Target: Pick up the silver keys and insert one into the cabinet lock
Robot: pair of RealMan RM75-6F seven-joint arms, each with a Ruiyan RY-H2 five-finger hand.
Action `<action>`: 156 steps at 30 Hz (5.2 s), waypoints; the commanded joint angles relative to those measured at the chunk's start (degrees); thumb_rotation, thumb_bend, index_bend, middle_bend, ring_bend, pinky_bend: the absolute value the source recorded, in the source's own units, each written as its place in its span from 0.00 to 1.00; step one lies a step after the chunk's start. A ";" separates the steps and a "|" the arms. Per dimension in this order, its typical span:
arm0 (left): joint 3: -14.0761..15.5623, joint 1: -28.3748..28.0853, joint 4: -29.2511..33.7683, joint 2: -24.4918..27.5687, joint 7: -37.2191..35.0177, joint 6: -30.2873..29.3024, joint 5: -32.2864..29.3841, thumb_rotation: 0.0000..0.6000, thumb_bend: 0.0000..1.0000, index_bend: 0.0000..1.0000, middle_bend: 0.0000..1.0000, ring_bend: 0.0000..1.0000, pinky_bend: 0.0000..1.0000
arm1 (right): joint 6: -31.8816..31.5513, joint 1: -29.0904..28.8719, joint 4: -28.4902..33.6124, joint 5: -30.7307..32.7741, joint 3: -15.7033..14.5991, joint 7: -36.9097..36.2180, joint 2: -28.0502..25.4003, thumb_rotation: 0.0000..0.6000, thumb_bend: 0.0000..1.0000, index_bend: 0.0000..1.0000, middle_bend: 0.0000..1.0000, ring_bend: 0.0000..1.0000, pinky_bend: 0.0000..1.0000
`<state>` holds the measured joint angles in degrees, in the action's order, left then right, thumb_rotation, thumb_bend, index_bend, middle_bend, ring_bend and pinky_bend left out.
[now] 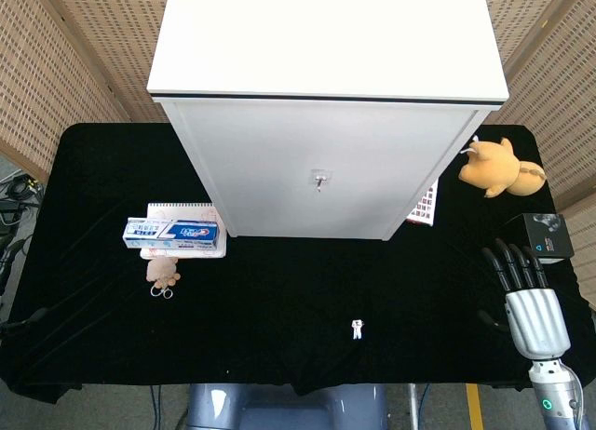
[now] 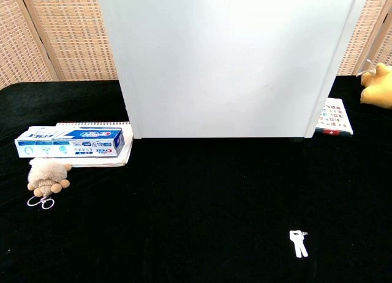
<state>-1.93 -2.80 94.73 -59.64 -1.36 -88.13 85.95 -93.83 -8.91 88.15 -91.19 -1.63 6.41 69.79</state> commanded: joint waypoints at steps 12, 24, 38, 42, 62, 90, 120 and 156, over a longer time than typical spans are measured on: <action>-0.32 -0.11 -0.67 -0.34 0.01 0.36 -0.42 1.00 0.00 0.00 0.00 0.00 0.00 | 3.20 -1.32 -1.48 -2.98 0.07 2.05 1.73 1.00 0.00 0.03 0.53 0.41 0.30; -1.37 -1.46 -0.95 -1.55 2.59 3.28 -3.34 1.00 0.00 0.00 0.00 0.00 0.00 | 22.74 -11.81 -2.39 -5.61 -1.26 0.86 7.76 1.00 0.21 0.44 0.88 0.80 1.00; -1.68 -2.27 -1.74 -1.99 2.80 5.23 -4.72 1.00 0.00 0.00 0.00 0.00 0.00 | 36.52 -16.12 -0.01 3.15 -0.40 8.83 14.13 1.00 0.40 0.56 0.91 0.83 1.00; -1.61 -2.28 -1.78 -2.14 3.12 5.21 -4.65 1.00 0.00 0.00 0.00 0.00 0.00 | 37.86 -16.50 -0.68 5.07 -0.14 11.82 16.04 1.00 0.45 0.56 0.91 0.84 1.00; -1.52 -2.61 -2.06 -2.68 4.05 5.90 -5.00 1.00 0.00 0.00 0.00 0.00 0.00 | 40.72 -18.54 -5.40 11.00 1.39 18.95 23.01 1.00 0.50 0.56 0.91 0.84 1.00; -1.35 -2.68 -1.93 -2.72 4.27 5.91 -4.83 1.00 0.00 0.00 0.00 0.00 0.00 | 39.87 -19.17 -7.08 11.19 0.22 18.84 24.38 1.00 0.54 0.60 0.91 0.84 1.00; -1.33 -2.71 -1.93 -2.61 3.89 5.95 -4.83 1.00 0.00 0.00 0.00 0.00 0.00 | 39.22 -19.78 -7.53 11.04 -0.05 18.29 24.76 1.00 0.66 0.65 0.91 0.84 1.00; -1.26 -2.74 -1.83 -2.16 2.67 6.16 -4.69 1.00 0.00 0.00 0.00 0.00 0.00 | 26.20 -24.97 2.62 -10.87 2.89 28.22 10.90 1.00 0.67 0.71 0.93 0.84 1.00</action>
<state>-3.19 -5.54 92.90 -61.81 1.31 -81.97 81.26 -67.47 -33.35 90.35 -101.54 0.68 34.09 81.31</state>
